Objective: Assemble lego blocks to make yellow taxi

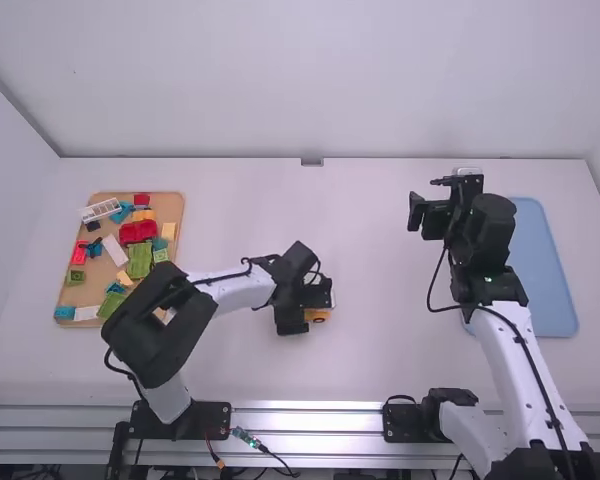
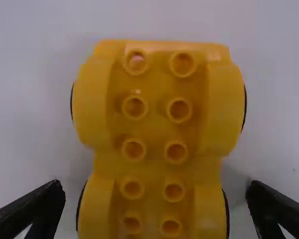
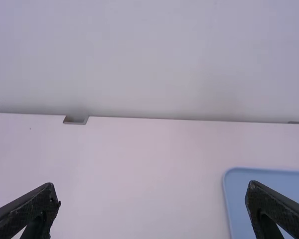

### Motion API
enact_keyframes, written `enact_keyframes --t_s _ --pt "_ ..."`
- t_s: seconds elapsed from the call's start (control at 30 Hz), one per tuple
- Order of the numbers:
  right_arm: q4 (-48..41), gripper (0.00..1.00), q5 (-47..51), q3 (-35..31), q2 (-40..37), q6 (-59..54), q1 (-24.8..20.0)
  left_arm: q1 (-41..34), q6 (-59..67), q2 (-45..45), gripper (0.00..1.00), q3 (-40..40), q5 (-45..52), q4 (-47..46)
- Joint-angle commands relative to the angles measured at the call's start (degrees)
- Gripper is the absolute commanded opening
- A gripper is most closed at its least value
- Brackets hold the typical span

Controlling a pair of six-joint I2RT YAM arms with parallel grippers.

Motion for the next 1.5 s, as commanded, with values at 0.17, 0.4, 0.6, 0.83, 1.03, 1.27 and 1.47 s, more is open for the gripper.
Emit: enact_keyframes --t_s 0.17,0.4,0.6,0.83,1.03,1.27,1.47 --pt "-0.02 0.99 0.09 0.92 -0.64 0.17 -0.22 0.37 3.28 -2.64 0.99 9.55 -4.11 -15.78" --pt "-0.02 0.99 0.07 0.92 -0.64 0.15 -0.22 2.86 6.60 -10.88 0.99 19.12 -11.63 -32.79" --pt "0.37 0.99 0.09 0.92 -0.64 0.15 -0.22 14.69 -3.17 -18.51 0.99 19.78 -20.59 -29.97" --pt "0.39 0.99 0.07 0.92 -0.64 0.17 -0.22 38.53 -24.04 -22.03 0.99 19.78 -17.81 -17.33" --pt "0.35 0.99 0.09 0.92 -0.64 0.15 -0.13 57.70 -40.80 -19.58 0.99 19.78 -10.75 -14.53" --pt "0.26 0.99 0.11 0.92 -0.64 0.15 -0.22 67.04 -36.45 -10.25 0.99 19.87 10.36 -10.71" --pt "0.35 0.99 0.11 0.92 -0.64 0.13 -0.24 65.18 -33.50 -1.81 0.99 22.99 10.95 -8.00"
